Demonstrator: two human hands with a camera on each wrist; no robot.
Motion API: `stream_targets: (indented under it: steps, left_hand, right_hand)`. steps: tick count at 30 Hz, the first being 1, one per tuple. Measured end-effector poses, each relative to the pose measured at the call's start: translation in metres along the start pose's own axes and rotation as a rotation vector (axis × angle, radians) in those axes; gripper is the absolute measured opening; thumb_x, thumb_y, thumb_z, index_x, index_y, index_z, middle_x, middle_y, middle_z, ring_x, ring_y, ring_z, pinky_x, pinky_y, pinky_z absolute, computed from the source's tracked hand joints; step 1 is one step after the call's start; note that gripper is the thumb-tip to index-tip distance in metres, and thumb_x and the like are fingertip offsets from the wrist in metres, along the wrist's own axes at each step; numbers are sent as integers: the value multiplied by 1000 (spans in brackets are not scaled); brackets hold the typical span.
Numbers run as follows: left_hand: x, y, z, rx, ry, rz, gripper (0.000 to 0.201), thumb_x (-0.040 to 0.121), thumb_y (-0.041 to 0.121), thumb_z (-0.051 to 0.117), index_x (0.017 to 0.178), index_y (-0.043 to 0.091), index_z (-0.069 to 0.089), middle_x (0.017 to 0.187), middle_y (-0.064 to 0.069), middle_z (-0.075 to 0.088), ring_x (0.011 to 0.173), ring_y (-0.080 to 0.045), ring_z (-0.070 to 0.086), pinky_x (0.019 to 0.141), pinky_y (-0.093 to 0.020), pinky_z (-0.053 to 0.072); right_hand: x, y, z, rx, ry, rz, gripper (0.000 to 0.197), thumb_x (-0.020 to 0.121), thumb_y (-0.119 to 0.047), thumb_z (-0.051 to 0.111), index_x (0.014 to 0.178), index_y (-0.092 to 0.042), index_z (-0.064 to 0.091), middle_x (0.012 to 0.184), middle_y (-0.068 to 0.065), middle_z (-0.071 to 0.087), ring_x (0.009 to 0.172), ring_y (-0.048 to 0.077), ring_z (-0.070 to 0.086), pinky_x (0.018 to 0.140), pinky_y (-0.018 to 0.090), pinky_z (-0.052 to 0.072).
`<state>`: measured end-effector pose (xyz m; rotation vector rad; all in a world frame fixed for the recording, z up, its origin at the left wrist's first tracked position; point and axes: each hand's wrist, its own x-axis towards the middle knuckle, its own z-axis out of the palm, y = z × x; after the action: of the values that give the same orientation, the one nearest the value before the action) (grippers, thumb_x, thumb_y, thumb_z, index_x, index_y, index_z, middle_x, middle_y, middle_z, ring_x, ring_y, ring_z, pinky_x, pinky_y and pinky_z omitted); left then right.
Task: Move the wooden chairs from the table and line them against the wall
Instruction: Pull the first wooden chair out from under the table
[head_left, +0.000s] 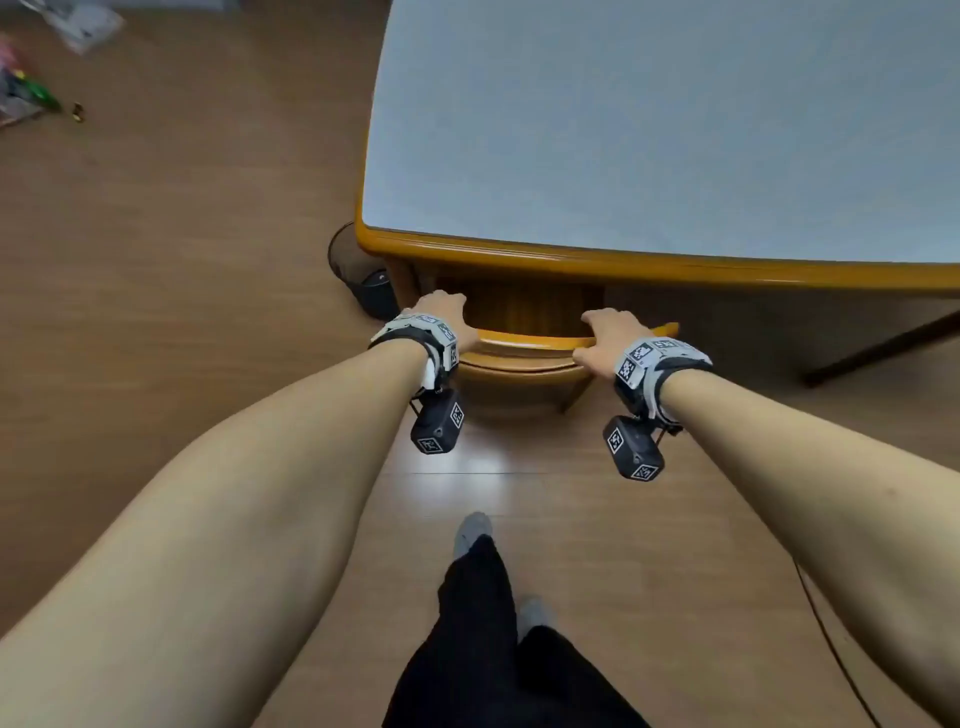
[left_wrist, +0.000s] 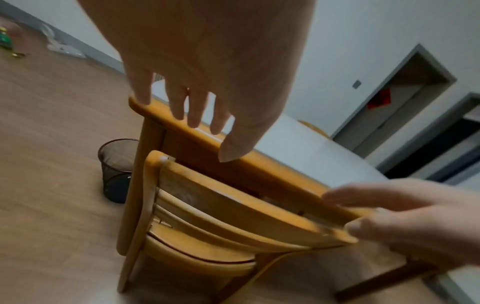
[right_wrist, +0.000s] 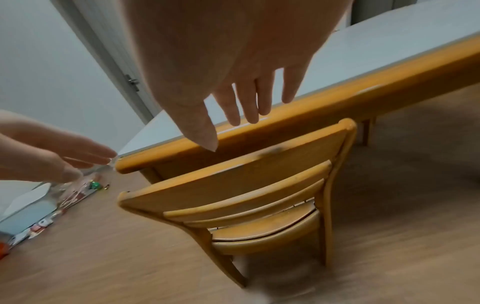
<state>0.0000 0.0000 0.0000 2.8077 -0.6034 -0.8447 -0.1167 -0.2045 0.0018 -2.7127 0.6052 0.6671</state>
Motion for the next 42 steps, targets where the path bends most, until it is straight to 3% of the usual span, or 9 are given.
stream_targets:
  steps: [3, 5, 7, 9, 11, 18, 28, 35, 42]
  left_hand:
    - [24, -6, 7, 87, -73, 1, 62, 92, 29, 60, 151, 20, 41, 151, -7, 45, 135, -35, 44, 111, -46, 34]
    - [41, -13, 18, 100, -145, -9, 55, 88, 32, 61, 141, 23, 50, 141, -7, 54, 125, -37, 51, 104, -46, 39]
    - [53, -17, 28, 135, -193, 8, 39, 82, 37, 61, 119, 25, 59, 122, -7, 63, 108, -34, 58, 94, -43, 46]
    - [66, -19, 39, 196, -198, 32, 32, 81, 38, 62, 111, 25, 62, 113, -6, 63, 107, -30, 57, 98, -43, 42]
    - [75, -19, 47, 229, -187, 63, 33, 82, 39, 62, 112, 25, 64, 110, -3, 64, 112, -27, 54, 105, -43, 34]
    - [95, -24, 69, 197, -136, 68, 53, 81, 44, 56, 132, 31, 60, 122, -5, 65, 115, -31, 54, 103, -40, 34]
    - [66, -32, 97, 201, -25, 118, 44, 83, 39, 57, 125, 28, 65, 110, -4, 68, 108, -29, 56, 102, -40, 32]
    - [31, -37, 118, 171, -53, 140, 27, 83, 36, 56, 108, 31, 66, 93, 2, 64, 102, -26, 57, 110, -43, 29]
    - [-41, -42, 166, 142, -95, 138, 23, 87, 39, 60, 104, 26, 66, 108, 1, 68, 115, -24, 57, 117, -45, 16]
  right_hand:
    - [29, -3, 8, -49, -8, 13, 71, 89, -37, 65, 152, -16, 41, 148, 7, 52, 129, 29, 54, 103, 42, 47]
    - [41, -4, 13, -66, -61, 36, 72, 88, -40, 65, 152, -17, 40, 149, 6, 51, 132, 30, 51, 108, 43, 43]
    - [51, -2, 22, -36, -106, 81, 70, 87, -42, 65, 149, -17, 44, 144, 7, 55, 127, 31, 54, 105, 43, 46]
    - [57, -1, 32, -68, -103, 83, 53, 86, -44, 65, 132, -18, 58, 127, 6, 64, 112, 30, 60, 96, 41, 49]
    - [61, 1, 42, -142, -75, 44, 39, 84, -47, 63, 112, -19, 62, 111, 4, 67, 99, 27, 60, 91, 40, 48]
    - [74, 8, 53, -235, -35, 2, 32, 87, -46, 59, 104, -19, 64, 95, 2, 63, 89, 26, 60, 84, 40, 48]
    - [54, 20, 88, -242, 64, -38, 37, 93, -48, 59, 117, -21, 67, 108, 4, 69, 102, 29, 62, 92, 42, 47]
    - [18, 32, 110, -186, 42, -110, 34, 94, -54, 56, 107, -24, 65, 95, 2, 69, 85, 25, 62, 76, 36, 49]
    - [-42, 44, 157, -284, -94, -142, 45, 93, -61, 55, 106, -18, 59, 98, 5, 67, 90, 28, 64, 68, 36, 47]
